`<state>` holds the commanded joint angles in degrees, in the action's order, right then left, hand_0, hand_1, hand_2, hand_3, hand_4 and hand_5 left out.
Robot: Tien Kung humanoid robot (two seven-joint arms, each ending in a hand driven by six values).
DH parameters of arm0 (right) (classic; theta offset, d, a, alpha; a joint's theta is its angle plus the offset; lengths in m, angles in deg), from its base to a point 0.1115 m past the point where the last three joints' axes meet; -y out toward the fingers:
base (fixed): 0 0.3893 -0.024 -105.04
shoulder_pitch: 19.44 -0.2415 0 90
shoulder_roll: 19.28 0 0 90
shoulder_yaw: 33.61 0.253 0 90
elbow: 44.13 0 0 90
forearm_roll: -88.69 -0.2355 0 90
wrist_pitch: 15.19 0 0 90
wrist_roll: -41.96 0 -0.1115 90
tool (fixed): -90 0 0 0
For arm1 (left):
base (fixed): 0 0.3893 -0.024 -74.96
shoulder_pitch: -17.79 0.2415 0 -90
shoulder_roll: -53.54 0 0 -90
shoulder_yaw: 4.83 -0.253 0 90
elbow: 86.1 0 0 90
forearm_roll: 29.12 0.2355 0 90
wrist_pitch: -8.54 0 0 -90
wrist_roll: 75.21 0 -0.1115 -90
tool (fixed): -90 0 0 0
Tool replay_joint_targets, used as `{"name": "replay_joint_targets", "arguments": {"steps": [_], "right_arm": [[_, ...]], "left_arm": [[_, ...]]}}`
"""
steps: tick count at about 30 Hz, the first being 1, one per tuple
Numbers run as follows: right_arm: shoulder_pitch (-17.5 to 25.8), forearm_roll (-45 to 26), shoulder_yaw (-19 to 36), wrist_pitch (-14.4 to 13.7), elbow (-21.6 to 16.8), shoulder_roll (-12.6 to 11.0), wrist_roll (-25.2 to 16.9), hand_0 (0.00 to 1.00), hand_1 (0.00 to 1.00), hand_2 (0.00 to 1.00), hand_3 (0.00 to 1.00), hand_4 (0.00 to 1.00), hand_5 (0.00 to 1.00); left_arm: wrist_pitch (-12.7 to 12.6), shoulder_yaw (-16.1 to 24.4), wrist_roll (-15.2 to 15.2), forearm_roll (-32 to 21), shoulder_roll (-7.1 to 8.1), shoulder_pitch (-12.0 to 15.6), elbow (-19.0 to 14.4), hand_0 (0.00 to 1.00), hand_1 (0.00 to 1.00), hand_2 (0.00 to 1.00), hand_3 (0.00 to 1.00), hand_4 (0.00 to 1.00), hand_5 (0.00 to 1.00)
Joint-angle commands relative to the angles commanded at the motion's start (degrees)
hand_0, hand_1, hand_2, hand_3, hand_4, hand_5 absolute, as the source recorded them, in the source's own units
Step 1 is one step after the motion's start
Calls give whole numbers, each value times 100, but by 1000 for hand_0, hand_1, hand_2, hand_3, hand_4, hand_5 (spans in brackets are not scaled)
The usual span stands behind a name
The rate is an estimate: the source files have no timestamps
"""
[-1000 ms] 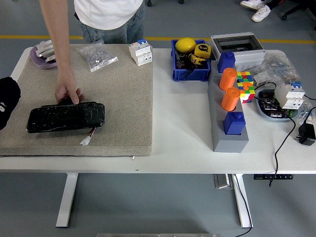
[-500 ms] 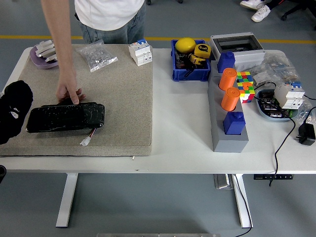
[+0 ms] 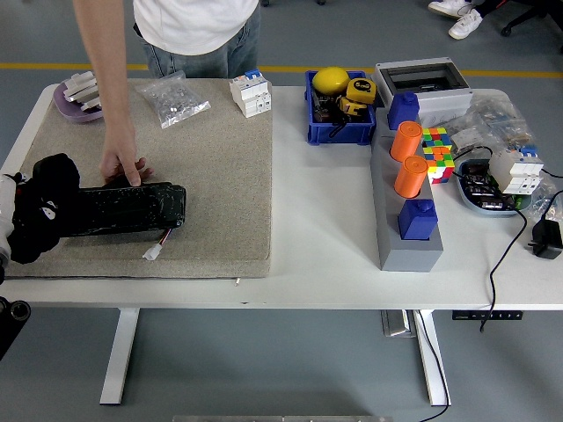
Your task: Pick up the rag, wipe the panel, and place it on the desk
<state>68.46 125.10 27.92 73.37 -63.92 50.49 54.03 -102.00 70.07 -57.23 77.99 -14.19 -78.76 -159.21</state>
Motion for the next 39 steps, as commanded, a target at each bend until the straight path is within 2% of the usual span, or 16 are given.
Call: {"name": "replay_joint_targets", "arguments": {"steps": [7,15,30,39], "right_arm": [[-3,-3,0,3,-2,-11,3,806,699,708,682,998,734],[-9,-2,-7,3,-1,-12,6,805,698,708,681,998,733],[-26,-36,-41,30,5,-12,11,805,699,709,681,998,734],[-49,-37,-50,31,-6,-23,11,805,698,709,681,998,734]], "left_arm": [[-26,-306,9,30,-43,-52,-148,241,182,546,510,219,2],[-5,-863,93,6,-109,-216,-273,245,182,546,509,219,2],[99,-1846,248,-89,-205,-779,-413,245,183,546,510,221,2],[160,-2425,345,-77,-353,-1137,-467,245,184,546,510,224,2]]}}
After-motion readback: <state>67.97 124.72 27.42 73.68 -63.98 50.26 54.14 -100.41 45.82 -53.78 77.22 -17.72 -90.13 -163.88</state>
